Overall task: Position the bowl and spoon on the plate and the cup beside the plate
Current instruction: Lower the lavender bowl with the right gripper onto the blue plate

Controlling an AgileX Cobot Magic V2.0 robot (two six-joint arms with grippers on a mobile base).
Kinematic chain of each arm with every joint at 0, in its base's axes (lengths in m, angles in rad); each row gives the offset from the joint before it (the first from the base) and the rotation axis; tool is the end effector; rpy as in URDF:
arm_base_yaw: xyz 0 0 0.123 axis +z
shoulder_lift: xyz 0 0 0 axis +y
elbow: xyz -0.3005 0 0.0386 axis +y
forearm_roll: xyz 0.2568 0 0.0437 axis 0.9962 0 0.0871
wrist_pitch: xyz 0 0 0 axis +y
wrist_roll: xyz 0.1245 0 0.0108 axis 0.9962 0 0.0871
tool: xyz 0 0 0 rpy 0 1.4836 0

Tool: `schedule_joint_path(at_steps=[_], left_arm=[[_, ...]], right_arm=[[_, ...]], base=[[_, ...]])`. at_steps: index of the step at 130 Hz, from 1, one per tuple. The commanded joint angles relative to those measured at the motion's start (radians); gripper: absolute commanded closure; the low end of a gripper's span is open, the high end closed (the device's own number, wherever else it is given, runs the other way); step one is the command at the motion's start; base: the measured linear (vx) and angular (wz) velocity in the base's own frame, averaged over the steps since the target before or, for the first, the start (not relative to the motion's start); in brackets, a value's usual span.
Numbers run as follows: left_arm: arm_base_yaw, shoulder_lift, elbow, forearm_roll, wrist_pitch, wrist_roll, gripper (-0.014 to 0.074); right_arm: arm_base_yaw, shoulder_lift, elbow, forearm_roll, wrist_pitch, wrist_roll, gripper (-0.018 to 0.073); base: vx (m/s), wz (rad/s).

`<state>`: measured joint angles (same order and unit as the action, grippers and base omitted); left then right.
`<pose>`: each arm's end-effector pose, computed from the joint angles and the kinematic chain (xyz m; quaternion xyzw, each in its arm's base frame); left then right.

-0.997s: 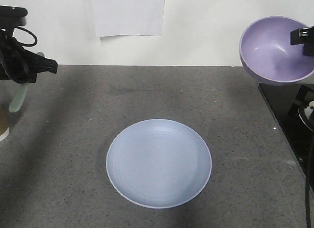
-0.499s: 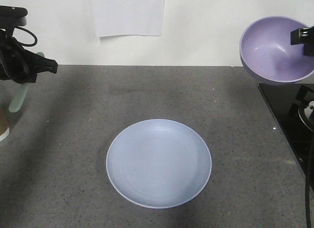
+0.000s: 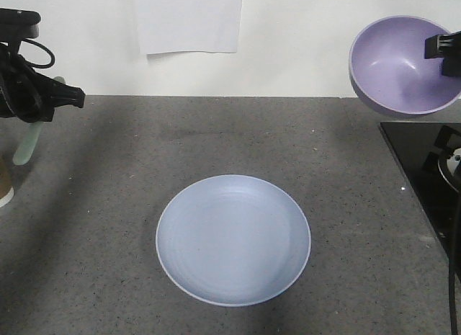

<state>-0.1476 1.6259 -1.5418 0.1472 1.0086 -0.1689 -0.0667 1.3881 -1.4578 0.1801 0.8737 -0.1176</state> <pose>0.3797 -0.0408 0.3385 0.0101 0.9579 0.0260 0.2858 0.3308 -0.0049 0.4064 0.0009 0.9068 0.0483 0.4187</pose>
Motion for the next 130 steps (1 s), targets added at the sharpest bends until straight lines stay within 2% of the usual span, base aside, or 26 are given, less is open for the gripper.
schedule_joint_path(at_steps=[1,14,25,60,82,106,130], left_arm=[[-0.004,-0.046,-0.027,0.008,-0.039,-0.003,0.0604],[-0.004,-0.046,-0.027,0.008,-0.039,-0.003,0.0604],[-0.004,-0.046,-0.027,0.008,-0.039,-0.003,0.0604],[-0.004,-0.046,-0.027,0.008,-0.039,-0.003,0.0604],[-0.004,-0.046,-0.027,0.008,-0.039,-0.003,0.0604],[-0.004,-0.046,-0.027,0.008,-0.039,-0.003,0.0604],[-0.004,-0.046,-0.027,0.008,-0.039,-0.003,0.0604]], right_arm=[[0.0,-0.006,-0.029,0.07,-0.008,-0.038,0.0561],[0.01,0.04,-0.029,0.157,0.1,-0.128,0.0554],[0.047,0.071,-0.029,0.186,0.148,-0.188,0.0543],[0.284,0.159,-0.029,0.188,0.148,-0.219,0.0498],[0.394,0.222,-0.029,0.172,0.144,-0.243,0.048],[0.456,0.28,-0.029,0.172,0.133,-0.242,0.0477],[0.466,0.331,-0.029,0.186,0.141,-0.242,0.0472]], base=[[0.0,0.0],[0.0,0.0],[0.0,0.0],[0.0,0.0],[0.0,0.0],[0.0,0.0],[0.0,0.0]])
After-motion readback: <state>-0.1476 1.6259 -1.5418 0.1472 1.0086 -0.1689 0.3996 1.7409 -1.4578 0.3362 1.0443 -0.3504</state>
